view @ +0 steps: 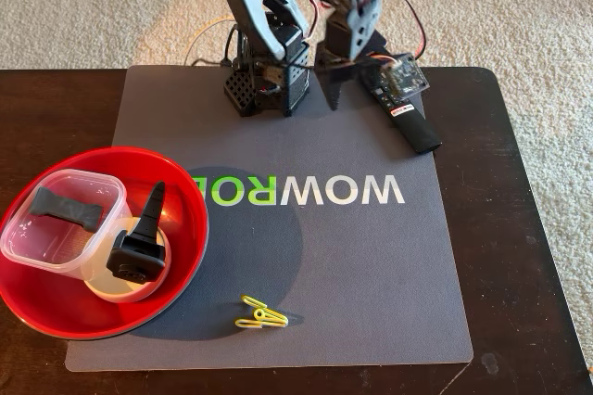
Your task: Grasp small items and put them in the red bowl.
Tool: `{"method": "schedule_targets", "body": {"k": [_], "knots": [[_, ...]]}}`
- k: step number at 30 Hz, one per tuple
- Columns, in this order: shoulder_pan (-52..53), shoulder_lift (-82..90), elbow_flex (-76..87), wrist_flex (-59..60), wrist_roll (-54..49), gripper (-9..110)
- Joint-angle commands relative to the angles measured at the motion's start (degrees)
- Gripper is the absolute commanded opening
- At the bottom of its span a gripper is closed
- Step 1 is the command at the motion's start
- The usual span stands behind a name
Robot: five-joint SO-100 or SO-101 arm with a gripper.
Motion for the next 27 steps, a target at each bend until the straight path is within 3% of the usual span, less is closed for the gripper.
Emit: {"method": "schedule_targets", "body": {"k": [1,11,20,27], "knots": [[-8.2,0.4,2.9,-4.5,-4.7,32],[-22.0,-18.0,1.7,-21.2,-17.8,33],[-20.2,-25.2,-5.0,-23.5,-20.8,33],[-19.5,-21.4,-3.3,-24.7,-38.0,30]]}}
